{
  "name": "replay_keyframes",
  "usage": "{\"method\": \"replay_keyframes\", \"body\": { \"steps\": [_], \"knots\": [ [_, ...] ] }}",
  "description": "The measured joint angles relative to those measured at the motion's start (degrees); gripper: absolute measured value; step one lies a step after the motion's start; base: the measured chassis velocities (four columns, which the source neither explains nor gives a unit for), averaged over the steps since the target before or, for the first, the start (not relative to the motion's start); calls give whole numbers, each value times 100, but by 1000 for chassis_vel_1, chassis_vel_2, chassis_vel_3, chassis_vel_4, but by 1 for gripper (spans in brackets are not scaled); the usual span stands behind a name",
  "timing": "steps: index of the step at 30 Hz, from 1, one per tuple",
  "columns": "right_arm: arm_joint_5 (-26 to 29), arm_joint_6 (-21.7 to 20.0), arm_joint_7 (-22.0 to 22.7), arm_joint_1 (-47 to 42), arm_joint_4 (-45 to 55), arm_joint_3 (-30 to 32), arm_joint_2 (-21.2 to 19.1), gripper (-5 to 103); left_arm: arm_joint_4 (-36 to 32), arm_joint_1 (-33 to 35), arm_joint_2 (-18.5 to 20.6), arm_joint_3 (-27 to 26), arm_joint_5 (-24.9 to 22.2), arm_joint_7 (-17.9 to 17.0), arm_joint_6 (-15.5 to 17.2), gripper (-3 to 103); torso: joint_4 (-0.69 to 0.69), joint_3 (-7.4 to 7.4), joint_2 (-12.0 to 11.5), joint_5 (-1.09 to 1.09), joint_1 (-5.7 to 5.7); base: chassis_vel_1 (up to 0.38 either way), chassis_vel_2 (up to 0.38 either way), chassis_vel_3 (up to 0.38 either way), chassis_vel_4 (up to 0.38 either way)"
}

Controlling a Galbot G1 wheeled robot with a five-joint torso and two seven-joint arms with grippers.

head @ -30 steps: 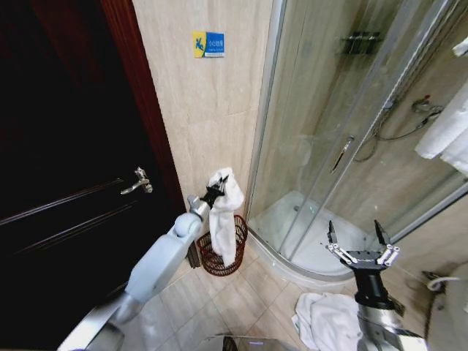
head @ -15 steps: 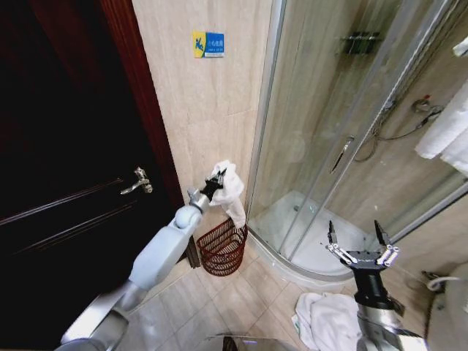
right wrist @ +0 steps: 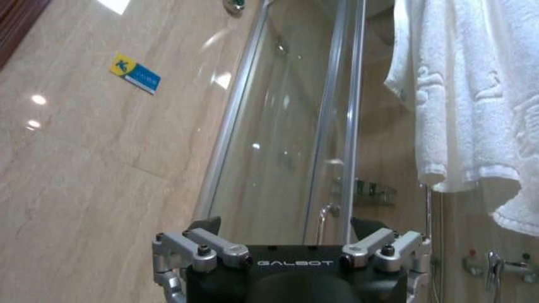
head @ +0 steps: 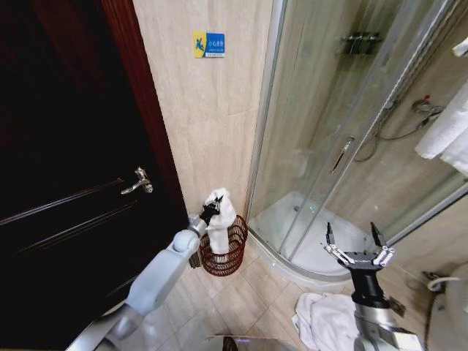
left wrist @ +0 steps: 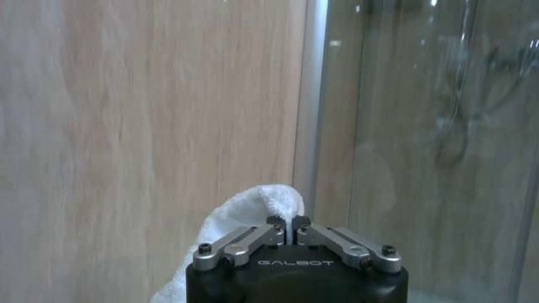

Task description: Discard the used towel into the hamper.

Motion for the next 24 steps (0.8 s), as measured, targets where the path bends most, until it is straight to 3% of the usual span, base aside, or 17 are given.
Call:
{"method": "replay_keyframes", "body": {
  "steps": [5,12,24],
  "knots": [
    [58,58,-42,-44,-1,47,0,100,516,-102,-77,86,220,64,-189,2,1,0,0,0,0,0,0,0,0],
    [68,117,-75,-161,97,65,0,100,1256,-270,-185,181,501,406,-438,2,0,0,0,0,0,0,0,0,0],
    [245,163,-145,-170,25,151,0,100,2683,-747,-382,861,931,606,-897,2,1,0,0,0,0,0,0,0,0]
  ]
}}
